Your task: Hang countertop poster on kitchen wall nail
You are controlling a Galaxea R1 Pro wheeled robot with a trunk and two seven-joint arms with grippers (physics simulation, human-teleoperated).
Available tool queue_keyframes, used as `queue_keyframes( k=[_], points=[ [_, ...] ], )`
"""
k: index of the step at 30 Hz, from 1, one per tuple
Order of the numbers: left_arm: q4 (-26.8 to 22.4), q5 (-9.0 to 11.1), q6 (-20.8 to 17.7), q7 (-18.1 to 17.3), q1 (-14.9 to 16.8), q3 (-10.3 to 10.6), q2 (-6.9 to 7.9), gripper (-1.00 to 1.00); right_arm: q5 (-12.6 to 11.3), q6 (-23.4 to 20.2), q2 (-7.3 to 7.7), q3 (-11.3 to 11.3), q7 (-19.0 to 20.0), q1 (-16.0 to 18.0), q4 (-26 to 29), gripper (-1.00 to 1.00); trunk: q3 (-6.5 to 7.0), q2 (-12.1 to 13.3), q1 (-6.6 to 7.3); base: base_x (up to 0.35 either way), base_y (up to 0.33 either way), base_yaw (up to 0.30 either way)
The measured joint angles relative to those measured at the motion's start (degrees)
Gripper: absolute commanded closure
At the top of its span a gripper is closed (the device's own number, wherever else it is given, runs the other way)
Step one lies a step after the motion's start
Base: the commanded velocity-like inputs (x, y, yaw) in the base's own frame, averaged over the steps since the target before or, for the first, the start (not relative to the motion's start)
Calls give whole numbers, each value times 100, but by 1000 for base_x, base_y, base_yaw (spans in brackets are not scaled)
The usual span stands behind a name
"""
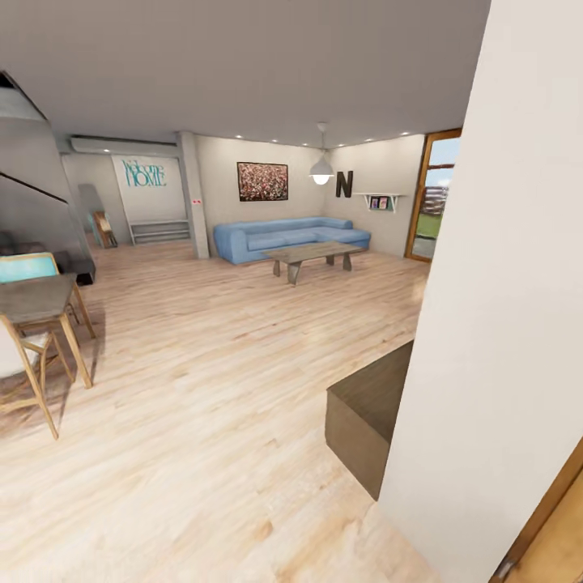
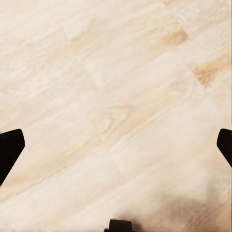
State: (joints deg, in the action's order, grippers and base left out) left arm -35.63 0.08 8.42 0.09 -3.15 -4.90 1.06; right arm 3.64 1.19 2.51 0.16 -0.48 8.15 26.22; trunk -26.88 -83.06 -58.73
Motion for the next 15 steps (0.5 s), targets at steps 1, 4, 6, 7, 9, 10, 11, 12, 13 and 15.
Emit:
queue_keyframes(
  k=[1, 4, 6, 7, 9, 10, 11, 12, 13, 15],
  points=[
    [0, 0, 0, 0, 0, -3, 0, -100, 1, 0, -1, 0, 0, 0, 0, -100, 0, 0, 0, 0, 0, 292],
    [0, 0, 0, -1, 0, -16, 0, -100, -2, 0, 0, 0, 0, 0, 0, -100, 0, 0, 0, 0, 0, 292],
    [0, 0, 1, -1, 0, -20, 0, -100, 0, 0, -1, 0, 0, 0, 0, -100, 0, 0, 0, 0, 0, 292],
    [0, 0, 1, -1, 0, -21, 0, -100, 1, 0, 0, 0, 0, 0, 0, -100, 0, 0, 0, 0, 0, 292],
    [0, 0, 1, -1, 0, -22, 0, -100, 0, 0, 0, 0, 0, 0, 0, -100, 0, 0, 0, 0, 0, 292],
    [0, 0, 1, -1, 0, -23, 0, -100, 0, 0, 1, 0, 0, 0, 0, -100, 0, 0, 0, 0, 0, 292],
    [0, 0, 1, -1, 0, -23, 0, -100, 0, 0, -1, 0, -2, 0, 0, -100, 0, 0, 0, 0, 0, 292],
    [0, 0, 1, -1, 0, -24, 0, -100, 0, 0, -3, 0, -1, 0, 0, -100, 0, 0, 0, 0, 0, 292],
    [0, 0, 1, -1, 0, -24, 0, -100, -1, 0, -3, 0, -1, 0, -2, -100, 0, 0, 0, 0, 0, 292],
    [0, 0, 1, -1, 0, -24, 0, -100, -2, 0, -5, 0, 0, 0, -9, -100, 0, 0, 0, 0, 0, 292]
  ],
)
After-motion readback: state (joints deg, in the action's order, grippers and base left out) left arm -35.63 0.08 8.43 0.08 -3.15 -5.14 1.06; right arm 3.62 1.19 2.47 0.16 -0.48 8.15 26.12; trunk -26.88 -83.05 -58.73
